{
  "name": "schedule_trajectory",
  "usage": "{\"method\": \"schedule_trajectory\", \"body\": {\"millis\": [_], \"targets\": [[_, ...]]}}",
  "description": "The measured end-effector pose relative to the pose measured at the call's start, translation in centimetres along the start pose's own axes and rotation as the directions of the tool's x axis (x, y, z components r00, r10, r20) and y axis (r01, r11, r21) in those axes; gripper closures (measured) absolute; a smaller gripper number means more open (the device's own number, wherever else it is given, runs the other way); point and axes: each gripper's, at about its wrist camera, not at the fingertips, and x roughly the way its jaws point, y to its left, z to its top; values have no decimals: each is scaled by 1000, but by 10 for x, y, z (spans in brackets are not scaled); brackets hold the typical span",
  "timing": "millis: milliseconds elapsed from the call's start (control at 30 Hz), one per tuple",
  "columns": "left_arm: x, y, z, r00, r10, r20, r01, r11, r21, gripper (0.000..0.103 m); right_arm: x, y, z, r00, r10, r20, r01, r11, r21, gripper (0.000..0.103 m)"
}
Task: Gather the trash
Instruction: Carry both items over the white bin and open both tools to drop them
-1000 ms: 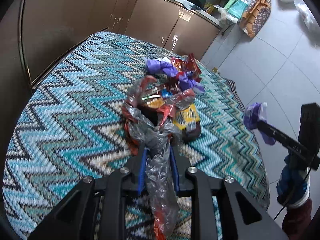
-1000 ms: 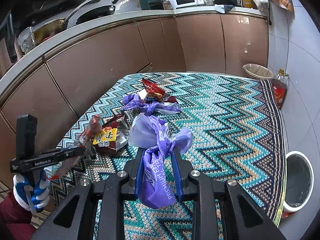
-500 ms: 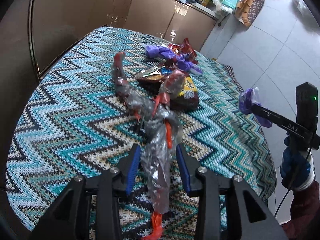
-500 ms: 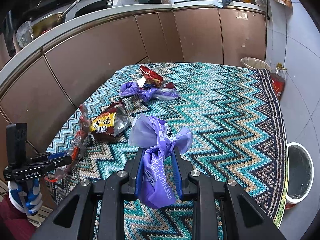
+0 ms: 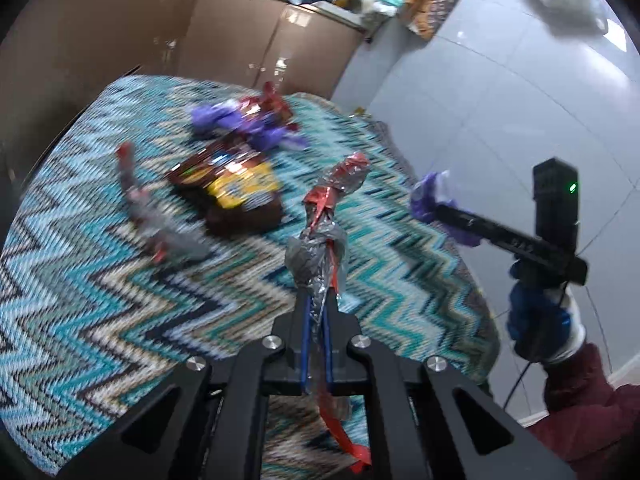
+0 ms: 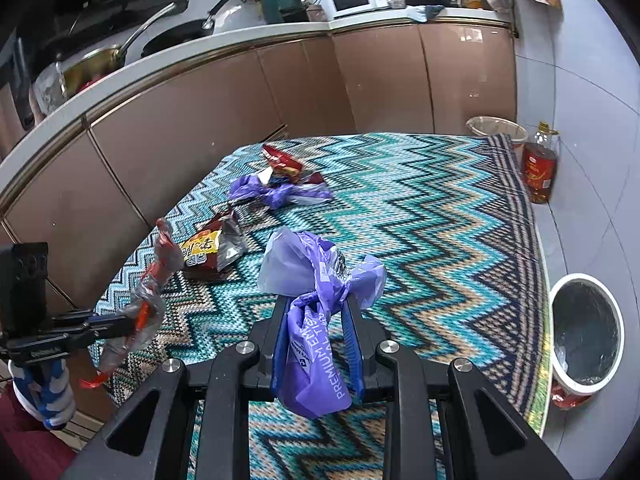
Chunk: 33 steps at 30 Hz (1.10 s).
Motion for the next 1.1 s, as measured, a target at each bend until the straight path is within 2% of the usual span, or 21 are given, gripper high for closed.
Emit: {"method": "schedule_trajectory", "body": {"millis": [200, 400, 567, 800, 933, 1100], "targets": [[22, -33, 38, 998, -60, -19, 60, 997, 40, 98, -31, -37, -4, 998, -26, 56, 22, 998, 65, 80], [68, -94, 79, 990, -104, -96, 118, 980, 157, 98, -74, -102, -16, 987, -122, 109, 103, 981, 167, 80], [136, -163, 105, 974, -122, -193, 170, 951, 258, 98, -99, -167, -33, 971, -213, 110, 177, 947, 267, 79], [258, -263, 122, 942, -89, -324, 211, 907, 364, 98, -108, -262, -50, 949, -311, 57, 268, 887, 376, 79], [336, -304, 127, 921, -53, -386, 204, 910, 360, 98, -98, -309, -55, 940, -341, 12, 306, 858, 413, 79], [413, -330, 131, 914, 2, -406, 163, 915, 370, 98, -77, -354, -55, 932, -360, -35, 338, 834, 436, 78]]}}
